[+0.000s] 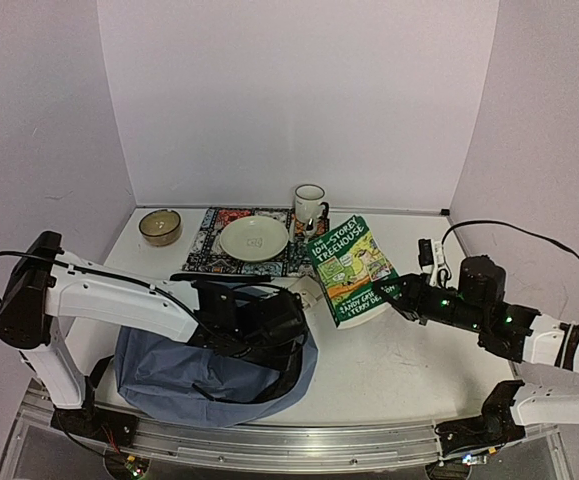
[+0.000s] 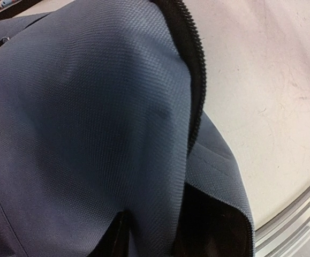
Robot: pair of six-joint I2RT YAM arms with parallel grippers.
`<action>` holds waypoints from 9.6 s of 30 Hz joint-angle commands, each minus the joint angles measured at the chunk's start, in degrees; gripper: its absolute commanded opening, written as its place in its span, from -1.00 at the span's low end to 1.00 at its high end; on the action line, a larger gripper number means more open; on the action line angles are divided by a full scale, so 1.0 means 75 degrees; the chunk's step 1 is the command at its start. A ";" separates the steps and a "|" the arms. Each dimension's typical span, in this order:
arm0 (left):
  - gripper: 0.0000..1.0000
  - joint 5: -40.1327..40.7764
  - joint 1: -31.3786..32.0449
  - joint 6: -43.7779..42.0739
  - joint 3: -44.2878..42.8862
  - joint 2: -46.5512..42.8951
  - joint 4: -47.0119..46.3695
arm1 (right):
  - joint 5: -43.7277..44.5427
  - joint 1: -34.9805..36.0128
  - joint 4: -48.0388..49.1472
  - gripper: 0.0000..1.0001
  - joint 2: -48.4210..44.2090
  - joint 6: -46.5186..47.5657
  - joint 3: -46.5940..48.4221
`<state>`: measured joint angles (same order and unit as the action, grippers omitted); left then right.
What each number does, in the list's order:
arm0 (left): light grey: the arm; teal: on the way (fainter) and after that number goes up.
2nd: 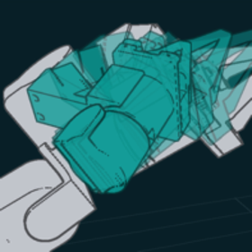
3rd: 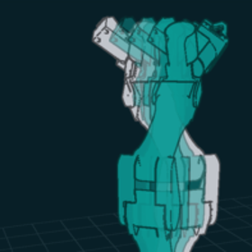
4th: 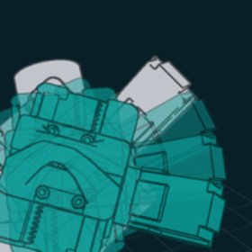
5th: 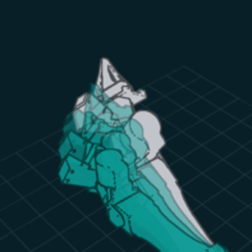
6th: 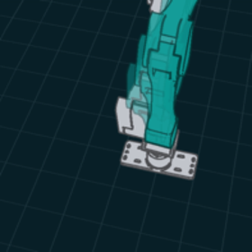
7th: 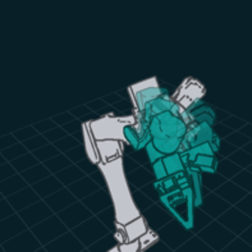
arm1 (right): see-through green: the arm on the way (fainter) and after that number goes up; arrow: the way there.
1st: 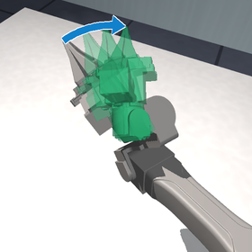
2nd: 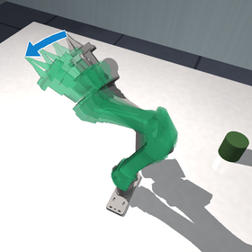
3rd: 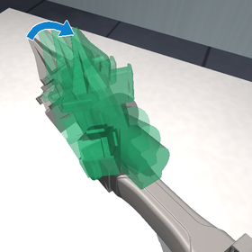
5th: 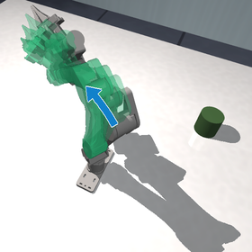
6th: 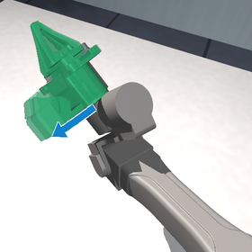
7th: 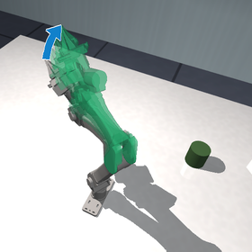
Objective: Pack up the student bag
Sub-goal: Pick up the largest pocket of the bag from the student bag, then place the book in the largest pocket of the bag, then place the largest pocket of the bag in the student bag, then hold the lower front pocket of the student bag, then pick up the largest pocket of the bag from the student bag, then zip the student bag into the largest pocket of the bag.
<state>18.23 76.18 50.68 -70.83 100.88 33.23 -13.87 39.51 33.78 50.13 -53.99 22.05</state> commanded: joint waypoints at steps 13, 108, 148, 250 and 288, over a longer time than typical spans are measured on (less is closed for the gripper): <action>-1.00 0.1163 -0.0527 -0.0057 0.0280 -0.2277 0.0603 | -0.1701 -0.0008 -0.0736 -1.00 0.0413 0.0594 0.1584; -0.62 -0.2583 -0.0456 -0.1050 0.2566 -0.3118 -0.1793 | 0.3116 0.1897 -0.3816 0.36 0.4375 0.3520 0.4842; -0.69 -0.0433 -0.3300 -0.1468 0.1200 -0.1753 0.0245 | 0.2129 0.2057 -0.4765 0.37 0.7525 0.5129 0.7895; 0.18 -0.0567 -0.2626 -0.1671 -0.0033 -0.1998 0.0076 | -0.0222 0.2150 -0.3940 -1.00 0.3388 0.5304 0.4118; 0.03 -0.4016 -0.1861 0.1022 0.2547 -0.2181 -0.5195 | -0.0665 0.2228 -0.2825 -0.90 0.4303 0.5580 0.3628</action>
<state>-12.38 62.00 54.31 -52.77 86.63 -1.04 -18.63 55.70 11.15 82.30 -13.16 49.77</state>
